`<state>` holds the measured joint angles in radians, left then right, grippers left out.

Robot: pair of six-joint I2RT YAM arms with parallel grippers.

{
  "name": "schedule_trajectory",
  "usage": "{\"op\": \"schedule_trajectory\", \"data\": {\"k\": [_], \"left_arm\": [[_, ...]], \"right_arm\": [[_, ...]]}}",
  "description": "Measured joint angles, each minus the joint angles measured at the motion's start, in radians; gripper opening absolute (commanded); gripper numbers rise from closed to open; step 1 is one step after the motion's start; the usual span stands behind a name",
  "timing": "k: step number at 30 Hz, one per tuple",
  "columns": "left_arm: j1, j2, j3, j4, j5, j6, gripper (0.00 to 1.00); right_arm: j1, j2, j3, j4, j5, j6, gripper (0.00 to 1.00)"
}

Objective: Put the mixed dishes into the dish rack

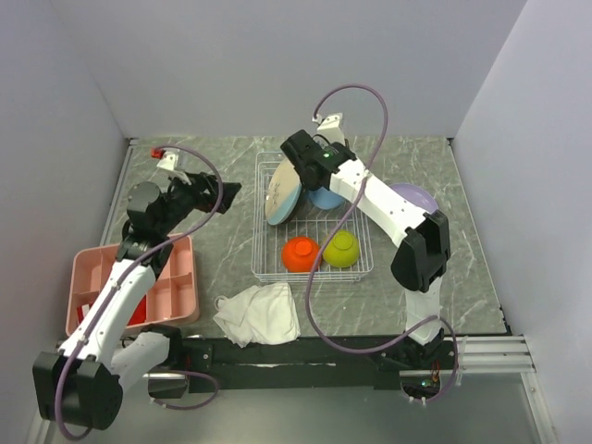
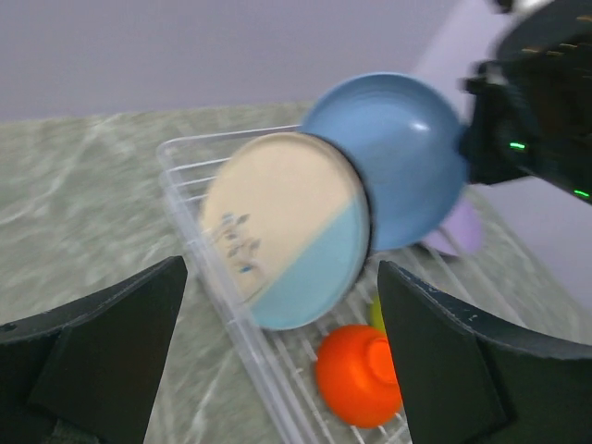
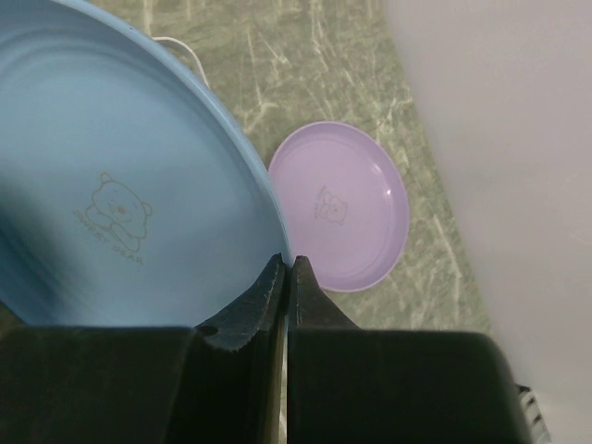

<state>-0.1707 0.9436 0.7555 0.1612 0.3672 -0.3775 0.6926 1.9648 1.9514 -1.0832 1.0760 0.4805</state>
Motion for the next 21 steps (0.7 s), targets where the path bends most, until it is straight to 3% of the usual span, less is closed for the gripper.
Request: {"op": "schedule_trajectory", "data": {"k": [6, 11, 21], "left_arm": [[-0.043, 0.161, 0.036, 0.179, 0.216, -0.032, 0.92], [-0.076, 0.29, 0.138, 0.223, 0.253, -0.039, 0.91], [-0.079, 0.295, 0.158, 0.272, 0.257, -0.055, 0.91]], "right_arm": [[-0.003, -0.068, -0.074, 0.055, 0.022, -0.102, 0.0], [-0.001, -0.079, -0.072, 0.065, 0.059, -0.113, 0.0], [0.04, -0.005, -0.006, 0.032, 0.088, -0.058, 0.0]]}}
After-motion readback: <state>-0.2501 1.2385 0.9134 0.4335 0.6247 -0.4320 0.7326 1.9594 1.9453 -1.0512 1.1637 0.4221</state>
